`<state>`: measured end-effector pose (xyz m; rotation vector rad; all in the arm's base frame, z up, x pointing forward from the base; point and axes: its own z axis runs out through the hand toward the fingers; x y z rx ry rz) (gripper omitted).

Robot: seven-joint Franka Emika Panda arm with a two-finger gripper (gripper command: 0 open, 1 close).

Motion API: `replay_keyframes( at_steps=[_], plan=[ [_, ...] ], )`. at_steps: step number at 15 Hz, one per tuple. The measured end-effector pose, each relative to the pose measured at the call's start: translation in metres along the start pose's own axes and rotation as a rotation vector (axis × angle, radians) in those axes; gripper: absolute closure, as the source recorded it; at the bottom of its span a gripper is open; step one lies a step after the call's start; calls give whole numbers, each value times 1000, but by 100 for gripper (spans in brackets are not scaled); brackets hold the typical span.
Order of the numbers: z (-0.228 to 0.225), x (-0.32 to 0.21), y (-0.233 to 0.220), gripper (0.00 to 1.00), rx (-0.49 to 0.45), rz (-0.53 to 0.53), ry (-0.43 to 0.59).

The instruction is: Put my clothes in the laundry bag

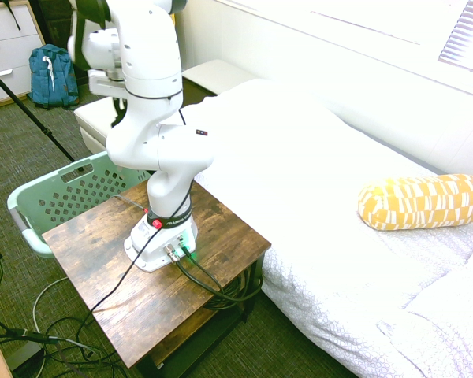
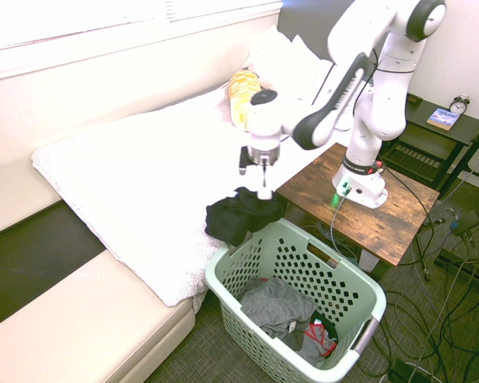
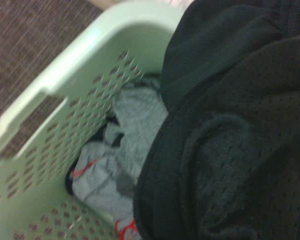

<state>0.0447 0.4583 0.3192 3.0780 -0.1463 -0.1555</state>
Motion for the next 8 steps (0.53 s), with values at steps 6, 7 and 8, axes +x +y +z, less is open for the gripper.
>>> replay_keyframes(
  at_steps=[6, 7, 8],
  plan=[
    [34, -100, 13, 0, -60, -41, 40],
    [42, -91, 7, 0, -75, -28, 23],
    [47, -83, 1, 0, -86, -17, 8]
  ],
)
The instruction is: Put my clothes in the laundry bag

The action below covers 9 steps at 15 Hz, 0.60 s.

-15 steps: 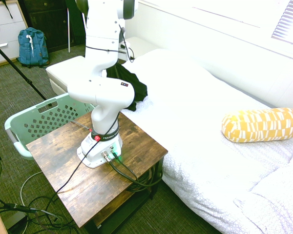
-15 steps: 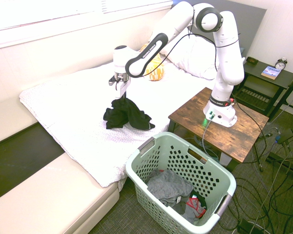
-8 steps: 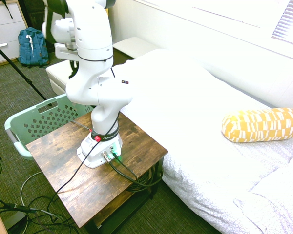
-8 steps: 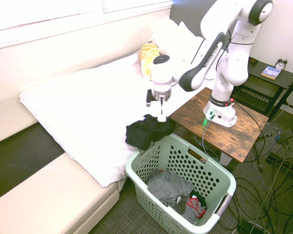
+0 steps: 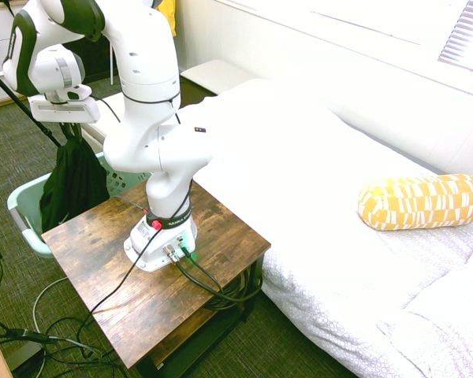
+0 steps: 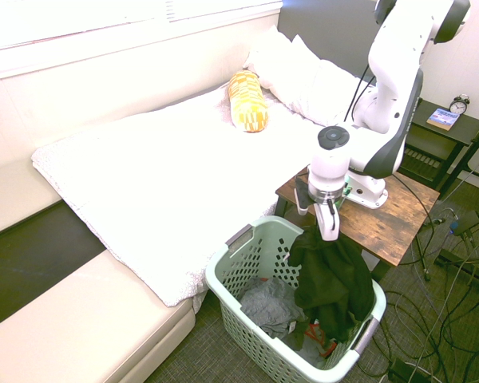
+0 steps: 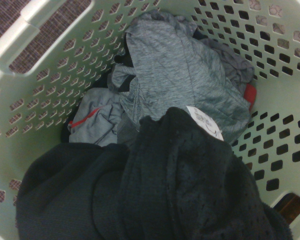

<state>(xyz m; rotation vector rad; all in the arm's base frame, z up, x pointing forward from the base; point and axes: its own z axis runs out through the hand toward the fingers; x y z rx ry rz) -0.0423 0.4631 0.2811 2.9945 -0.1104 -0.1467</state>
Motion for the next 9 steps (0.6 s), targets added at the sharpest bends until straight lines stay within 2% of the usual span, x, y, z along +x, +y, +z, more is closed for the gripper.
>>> replay_keyframes(
  at_steps=[5, 9],
  plan=[
    [11, 10, -18, 0, -23, 1, -20],
    [14, 33, -26, 0, -26, 30, 11]
  ],
)
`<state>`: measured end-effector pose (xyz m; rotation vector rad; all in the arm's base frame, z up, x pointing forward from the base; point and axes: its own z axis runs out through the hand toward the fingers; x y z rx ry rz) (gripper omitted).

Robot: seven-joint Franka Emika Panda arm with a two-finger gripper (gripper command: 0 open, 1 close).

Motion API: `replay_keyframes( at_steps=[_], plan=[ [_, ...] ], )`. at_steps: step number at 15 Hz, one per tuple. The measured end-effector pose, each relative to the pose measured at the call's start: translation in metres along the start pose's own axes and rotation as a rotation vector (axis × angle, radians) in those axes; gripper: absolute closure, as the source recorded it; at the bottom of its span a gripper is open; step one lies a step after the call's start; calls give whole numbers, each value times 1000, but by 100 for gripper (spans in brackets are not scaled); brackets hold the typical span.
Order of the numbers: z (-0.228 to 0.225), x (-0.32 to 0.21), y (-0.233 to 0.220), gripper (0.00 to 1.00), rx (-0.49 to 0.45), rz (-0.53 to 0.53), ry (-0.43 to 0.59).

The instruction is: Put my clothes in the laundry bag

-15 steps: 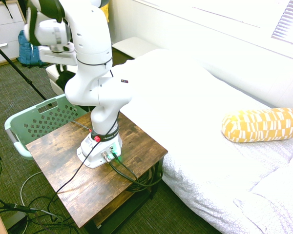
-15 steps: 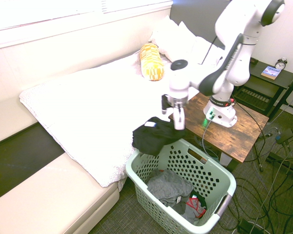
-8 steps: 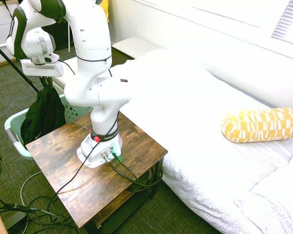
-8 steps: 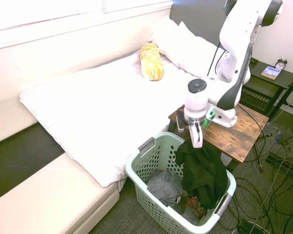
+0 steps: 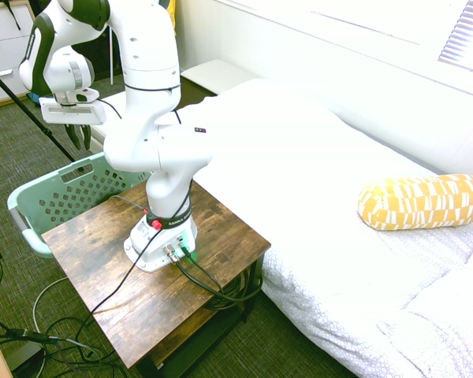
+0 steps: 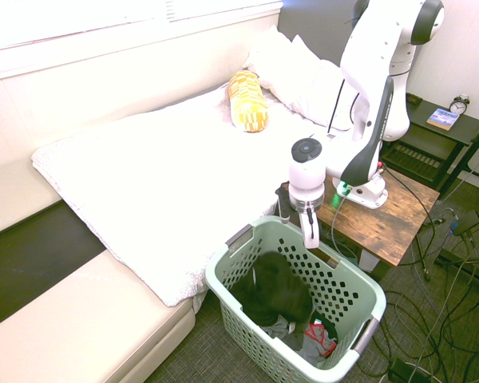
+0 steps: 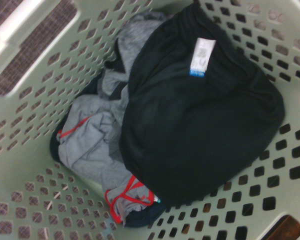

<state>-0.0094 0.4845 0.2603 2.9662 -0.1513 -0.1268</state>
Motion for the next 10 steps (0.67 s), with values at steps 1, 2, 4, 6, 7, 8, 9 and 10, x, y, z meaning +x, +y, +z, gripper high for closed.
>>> replay_keyframes(
  at_steps=[1, 2, 4, 6, 7, 8, 9, 10],
  plan=[
    [0, 17, -2, 0, 0, 29, 3],
    [-1, 40, -2, 0, 1, 63, 6],
    [-6, 103, 10, 0, 1, 140, 16],
    [-23, 187, 50, 0, 7, 242, 38],
    [-35, 227, 77, 0, 16, 293, 57],
    [-47, 263, 107, 0, 30, 341, 68],
    [-61, 297, 142, 0, 49, 387, 75],
    [-75, 324, 177, 0, 68, 426, 78]
  ],
)
